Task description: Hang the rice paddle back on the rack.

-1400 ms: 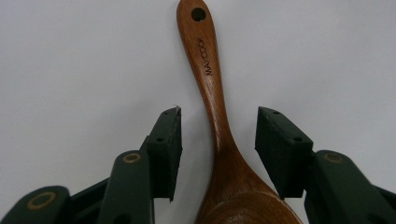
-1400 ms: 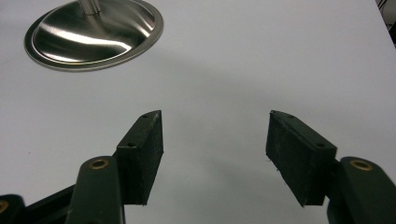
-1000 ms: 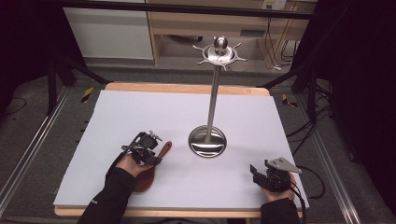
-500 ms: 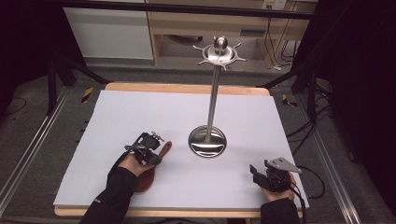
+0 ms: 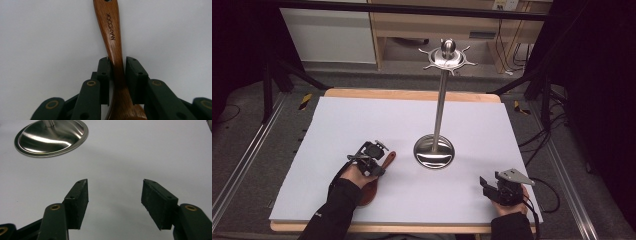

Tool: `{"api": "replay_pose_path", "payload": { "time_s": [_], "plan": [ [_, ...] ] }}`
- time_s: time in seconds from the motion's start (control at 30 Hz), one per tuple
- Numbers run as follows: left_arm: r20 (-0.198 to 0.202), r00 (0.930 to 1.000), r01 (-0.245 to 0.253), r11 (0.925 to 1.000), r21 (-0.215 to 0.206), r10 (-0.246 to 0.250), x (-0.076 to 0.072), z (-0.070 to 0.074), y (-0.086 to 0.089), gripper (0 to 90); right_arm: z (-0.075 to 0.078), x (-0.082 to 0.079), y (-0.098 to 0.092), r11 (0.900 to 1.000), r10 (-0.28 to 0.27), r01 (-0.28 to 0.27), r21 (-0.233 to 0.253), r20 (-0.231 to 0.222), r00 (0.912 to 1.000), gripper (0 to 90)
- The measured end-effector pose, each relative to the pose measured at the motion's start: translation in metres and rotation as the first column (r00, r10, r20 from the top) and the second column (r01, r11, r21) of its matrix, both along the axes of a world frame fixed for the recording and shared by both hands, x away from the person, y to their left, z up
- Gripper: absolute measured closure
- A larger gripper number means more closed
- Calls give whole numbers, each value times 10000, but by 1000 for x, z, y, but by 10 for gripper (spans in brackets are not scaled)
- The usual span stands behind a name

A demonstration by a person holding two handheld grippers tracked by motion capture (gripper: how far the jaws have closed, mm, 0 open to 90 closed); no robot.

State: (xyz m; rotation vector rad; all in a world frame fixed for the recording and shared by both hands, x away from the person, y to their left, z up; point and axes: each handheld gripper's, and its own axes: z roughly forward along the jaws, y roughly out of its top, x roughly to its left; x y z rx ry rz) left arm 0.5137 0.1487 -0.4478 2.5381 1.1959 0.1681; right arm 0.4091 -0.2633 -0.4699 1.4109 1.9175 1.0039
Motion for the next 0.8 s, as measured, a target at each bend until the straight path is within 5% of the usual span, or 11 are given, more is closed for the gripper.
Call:
{"api": "replay_pose_path", "payload": {
  "time_s": [0.8],
  "plan": [
    [-37, 9996, 289, 9995, 92, -289, 2, 0, 1, 767, 0, 0, 0, 10000, 48, -48, 0, 9, 10000, 397]
  ]
}}
